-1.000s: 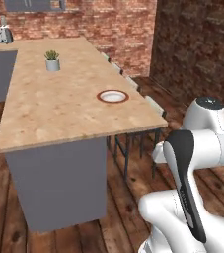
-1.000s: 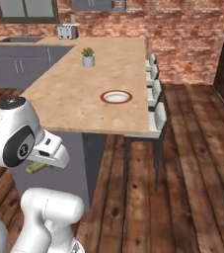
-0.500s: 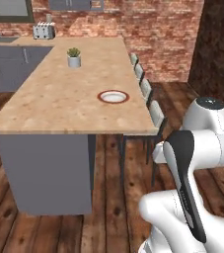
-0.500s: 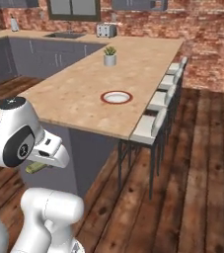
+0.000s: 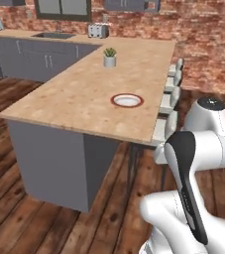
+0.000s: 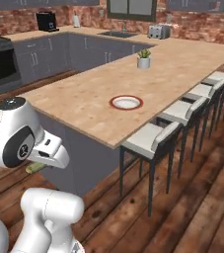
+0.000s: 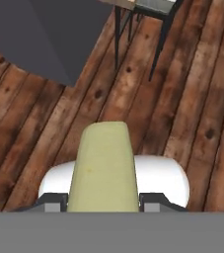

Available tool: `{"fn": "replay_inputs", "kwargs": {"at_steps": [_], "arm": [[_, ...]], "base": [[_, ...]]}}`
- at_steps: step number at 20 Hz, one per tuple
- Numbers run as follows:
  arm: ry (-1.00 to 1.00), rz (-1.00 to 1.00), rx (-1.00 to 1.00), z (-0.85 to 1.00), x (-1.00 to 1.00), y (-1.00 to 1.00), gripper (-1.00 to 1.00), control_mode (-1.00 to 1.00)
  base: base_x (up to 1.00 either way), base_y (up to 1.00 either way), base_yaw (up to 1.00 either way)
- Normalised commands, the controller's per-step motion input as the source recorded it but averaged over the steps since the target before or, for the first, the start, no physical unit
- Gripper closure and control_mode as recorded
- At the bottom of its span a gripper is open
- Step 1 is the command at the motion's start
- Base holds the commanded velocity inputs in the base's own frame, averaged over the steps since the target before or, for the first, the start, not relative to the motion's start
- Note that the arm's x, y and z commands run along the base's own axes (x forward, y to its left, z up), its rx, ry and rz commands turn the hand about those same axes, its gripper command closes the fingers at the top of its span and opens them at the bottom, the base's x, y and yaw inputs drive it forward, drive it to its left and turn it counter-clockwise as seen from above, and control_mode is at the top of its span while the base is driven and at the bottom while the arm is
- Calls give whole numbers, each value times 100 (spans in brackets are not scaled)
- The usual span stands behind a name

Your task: Retrieve the butter from the fridge and place it on a plate on the dining table. Then retrieve the butter knife by the fridge and place it near the plate.

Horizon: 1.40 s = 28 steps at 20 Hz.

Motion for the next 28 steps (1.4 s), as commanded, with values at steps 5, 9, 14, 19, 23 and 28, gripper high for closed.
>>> {"fn": "replay_inputs", "kwargs": {"at_steps": [5,9,14,19,23,28], "arm": [[0,0,0,0,0,0,100,100],[0,0,0,0,0,0,100,100],[0,0,0,0,0,0,100,100],[0,0,0,0,0,0,100,100],[0,0,0,0,0,0,100,100],[0,0,0,0,0,0,100,100]], "base": [[27,-100,49],[24,-100,47],[24,-100,48],[0,-100,55],[0,-100,57],[0,-100,60]]}}
